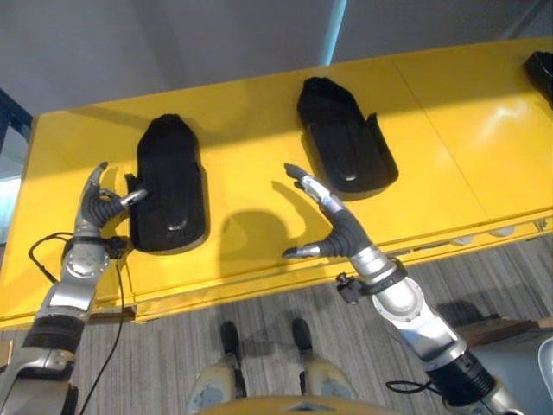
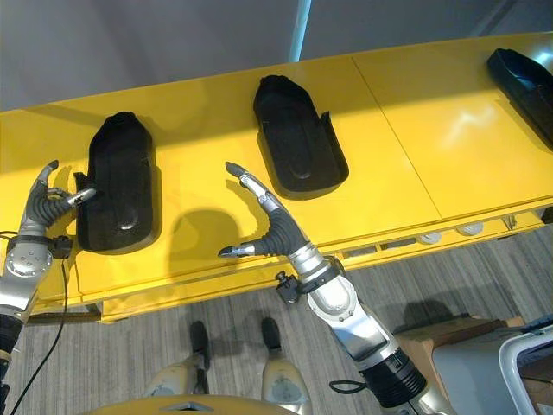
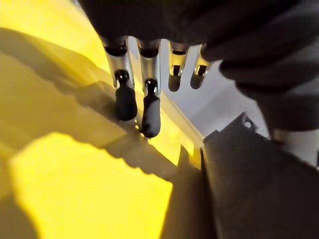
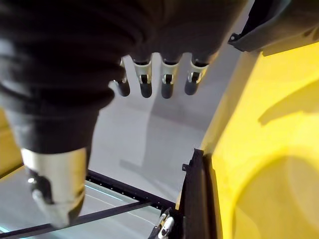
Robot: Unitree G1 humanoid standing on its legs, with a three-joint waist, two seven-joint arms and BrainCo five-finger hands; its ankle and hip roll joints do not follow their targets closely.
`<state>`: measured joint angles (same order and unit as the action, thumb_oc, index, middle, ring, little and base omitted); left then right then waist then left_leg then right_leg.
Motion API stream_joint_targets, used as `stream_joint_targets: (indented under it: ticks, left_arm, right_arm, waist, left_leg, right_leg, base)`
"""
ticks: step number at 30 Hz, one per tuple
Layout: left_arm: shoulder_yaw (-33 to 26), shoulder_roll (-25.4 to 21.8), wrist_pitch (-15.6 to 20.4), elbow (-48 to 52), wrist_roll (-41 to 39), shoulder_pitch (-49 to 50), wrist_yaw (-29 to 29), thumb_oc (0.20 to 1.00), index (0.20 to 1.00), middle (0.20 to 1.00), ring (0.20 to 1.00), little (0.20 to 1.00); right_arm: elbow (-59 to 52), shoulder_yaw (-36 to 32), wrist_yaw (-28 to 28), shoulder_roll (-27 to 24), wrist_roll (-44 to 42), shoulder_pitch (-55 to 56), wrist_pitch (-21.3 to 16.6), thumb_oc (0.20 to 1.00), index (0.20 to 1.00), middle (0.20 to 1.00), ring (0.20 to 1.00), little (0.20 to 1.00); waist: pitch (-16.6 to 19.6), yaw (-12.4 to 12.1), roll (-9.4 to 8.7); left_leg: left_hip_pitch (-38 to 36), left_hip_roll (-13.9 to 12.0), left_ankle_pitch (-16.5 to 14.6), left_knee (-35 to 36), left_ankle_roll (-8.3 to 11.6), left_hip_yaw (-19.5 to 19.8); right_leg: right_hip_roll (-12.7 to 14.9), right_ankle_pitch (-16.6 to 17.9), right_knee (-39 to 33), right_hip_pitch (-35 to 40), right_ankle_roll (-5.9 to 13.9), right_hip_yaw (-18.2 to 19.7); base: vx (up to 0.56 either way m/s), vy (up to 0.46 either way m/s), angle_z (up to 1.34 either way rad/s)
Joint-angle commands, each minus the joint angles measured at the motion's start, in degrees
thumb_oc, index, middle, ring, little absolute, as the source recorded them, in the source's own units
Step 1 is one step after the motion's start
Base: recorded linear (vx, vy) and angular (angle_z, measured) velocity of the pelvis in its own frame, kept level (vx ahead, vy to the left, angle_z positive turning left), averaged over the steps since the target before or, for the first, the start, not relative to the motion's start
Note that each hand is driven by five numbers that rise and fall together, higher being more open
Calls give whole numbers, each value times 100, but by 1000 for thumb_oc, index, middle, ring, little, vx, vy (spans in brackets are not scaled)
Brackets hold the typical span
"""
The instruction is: Move parts from the plastic box to the shelf.
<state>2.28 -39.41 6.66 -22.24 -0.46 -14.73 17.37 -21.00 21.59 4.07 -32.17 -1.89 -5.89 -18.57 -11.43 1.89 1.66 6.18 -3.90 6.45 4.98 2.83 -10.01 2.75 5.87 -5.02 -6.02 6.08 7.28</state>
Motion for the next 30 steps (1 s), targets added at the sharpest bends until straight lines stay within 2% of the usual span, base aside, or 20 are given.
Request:
stream_joint_targets:
  ticks: [1,2,5,8,9,10,12,13,14,15,17,21,25,28,30]
  left_arm:
    - [-143,-342,174,153,213,-415,378,1000,1000,1000,1000,1000]
    - [-233,-323,275,644,213,-344,401,1000,1000,1000,1000,1000]
    - [-252,-337,306,858,307,-413,487,1000,1000,1000,1000,1000]
    - [-287,-347,377,1214,630,-545,653,1000,1000,1000,1000,1000]
    - [-306,-310,517,1466,852,-644,818,1000,1000,1000,1000,1000]
    - [-325,-307,515,1478,858,-629,819,1000,1000,1000,1000,1000]
    - [-369,-249,756,1839,875,-602,827,1000,1000,1000,1000,1000]
    - [-442,-227,864,2022,800,-528,845,1000,1000,1000,1000,1000]
    - [-494,-192,980,2167,664,-437,823,1000,1000,1000,1000,1000]
    - [-545,-170,1105,2302,545,-342,806,1000,1000,1000,1000,1000]
    - [-547,-98,1275,2588,428,-167,730,1000,1000,1000,1000,1000]
    - [-644,224,1653,3243,44,454,354,1000,1000,1000,1000,1000]
    - [-717,307,1694,3404,-108,666,230,1000,1000,1000,1000,1000]
    - [-723,440,1744,3516,-450,1186,-162,1000,1000,1000,1000,1000]
    - [-702,432,1733,3465,-487,1235,-215,1000,1000,1000,1000,1000]
  right_arm:
    - [-250,-212,99,59,-12,-194,-345,1000,1000,1000,1000,1000]
    - [-197,-250,44,54,-59,-245,-314,1000,1000,1000,1000,1000]
    - [-153,-183,-108,41,-189,-336,-269,1000,1000,1000,1000,1000]
    - [63,74,-520,-14,-644,-551,-181,1000,1000,1000,1000,1000]
    - [313,352,-887,-74,-1058,-765,-95,1000,1000,1000,1000,1000]
    - [335,365,-897,-74,-1072,-787,-107,1000,1000,1000,1000,1000]
    - [553,679,-1286,-147,-1457,-1052,29,1000,1000,1000,1000,1000]
    - [617,807,-1392,-183,-1587,-1149,63,956,956,956,956,956]
    - [685,922,-1531,-184,-1706,-1207,114,316,316,316,316,316]
    - [789,1033,-1677,-148,-1847,-1269,174,200,200,200,200,200]
    - [1030,1242,-1938,-5,-2181,-1265,269,200,200,200,200,200]
    - [1450,1606,-2230,328,-2256,-1219,374,200,200,200,200,200]
    - [1533,1683,-2259,414,-2220,-1184,388,200,200,200,200,200]
    - [1841,1840,-2459,782,-2722,-1095,585,200,200,200,200,200]
    - [1926,1880,-2468,848,-2759,-1112,603,200,200,200,200,200]
  waist:
    - [198,-86,-36]
    - [277,-123,-41]
    - [348,-148,-60]
    - [475,-235,-122]
    - [552,-307,-181]
    - [541,-290,-179]
    - [640,-380,-248]
    - [662,-391,-272]
    - [703,-415,-292]
    - [738,-445,-313]
    - [776,-506,-348]
    - [844,-647,-430]
    - [848,-678,-439]
    - [809,-810,-454]
    - [802,-840,-451]
  left_leg:
    - [-570,-132,-778,-44,141,113]
    - [-639,-116,-797,-53,132,142]
    - [-710,-95,-822,-65,121,172]
    - [-798,-75,-871,-109,112,221]
    - [-839,-60,-906,-152,112,263]
    - [-844,-58,-911,-159,111,270]
    - [-878,-51,-941,-195,113,298]
    - [-869,-56,-914,-224,117,293]
    - [-897,-54,-929,-229,120,293]
    - [-932,-55,-941,-232,122,292]
    - [-992,-52,-962,-245,123,305]
    - [-1089,-59,-984,-244,128,366]
    - [-1096,-60,-979,-244,129,400]
    - [-1078,-63,-944,-233,135,482]
    - [-1066,-66,-932,-233,137,504]
  right_leg:
    - [144,-778,256,284,264,62]
    - [159,-802,273,368,260,29]
    - [172,-826,297,455,257,2]
    - [215,-862,351,581,257,-64]
    - [240,-896,406,646,254,-120]
    - [244,-902,408,657,254,-127]
    - [260,-946,457,711,248,-164]
    - [268,-925,489,712,245,-169]
    - [279,-942,488,752,244,-185]
    - [296,-949,489,790,244,-193]
    - [313,-978,503,860,231,-219]
    - [342,-1026,491,1015,201,-288]
    - [343,-1034,488,1045,187,-324]
    - [344,-1026,492,1067,168,-380]
    - [344,-1027,489,1068,164,-401]
  base:
    - [0,0,0]
    - [0,0,0]
    - [7,-1,9]
    - [-1,-2,1]
    - [-25,-21,4]
    - [-67,-31,8]
    - [-19,-23,22]
    - [13,-15,17]
    - [-19,-15,7]
    - [20,-9,3]
    - [10,-5,2]
    - [12,-7,3]
    - [4,-4,13]
    - [-14,-5,8]
    - [-12,-3,6]
